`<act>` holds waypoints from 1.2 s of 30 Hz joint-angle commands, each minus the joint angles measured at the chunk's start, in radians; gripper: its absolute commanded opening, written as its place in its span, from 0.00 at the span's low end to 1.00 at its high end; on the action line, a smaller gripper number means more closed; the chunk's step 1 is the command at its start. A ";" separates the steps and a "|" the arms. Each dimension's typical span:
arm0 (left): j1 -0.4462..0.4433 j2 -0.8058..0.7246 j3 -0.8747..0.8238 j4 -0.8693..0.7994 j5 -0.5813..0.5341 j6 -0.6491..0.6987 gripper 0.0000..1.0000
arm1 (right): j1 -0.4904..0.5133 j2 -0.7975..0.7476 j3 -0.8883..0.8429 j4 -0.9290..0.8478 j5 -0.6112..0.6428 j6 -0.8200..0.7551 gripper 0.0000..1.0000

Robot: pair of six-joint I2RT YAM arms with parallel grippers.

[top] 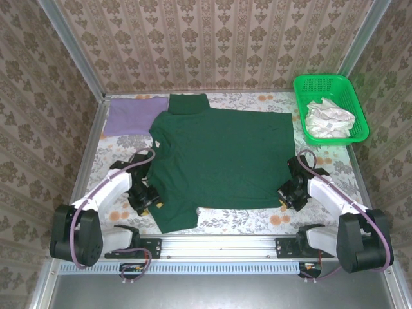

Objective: Fold and stack the t-shirts

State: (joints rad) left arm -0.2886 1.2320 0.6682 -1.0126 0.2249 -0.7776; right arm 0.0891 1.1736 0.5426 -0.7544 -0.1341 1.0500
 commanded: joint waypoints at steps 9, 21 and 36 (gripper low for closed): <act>-0.014 0.031 -0.073 0.048 0.018 -0.052 0.45 | 0.000 0.000 0.013 0.007 0.001 -0.010 0.06; -0.009 0.080 -0.119 0.143 0.022 -0.078 0.18 | 0.000 0.004 0.012 0.013 0.001 -0.011 0.06; -0.003 0.018 0.105 -0.065 -0.039 -0.014 0.00 | 0.000 -0.005 0.095 -0.058 0.029 -0.023 0.00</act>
State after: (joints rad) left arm -0.2955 1.2774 0.6971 -0.9905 0.2077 -0.8276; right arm 0.0891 1.1736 0.5797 -0.7593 -0.1341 1.0462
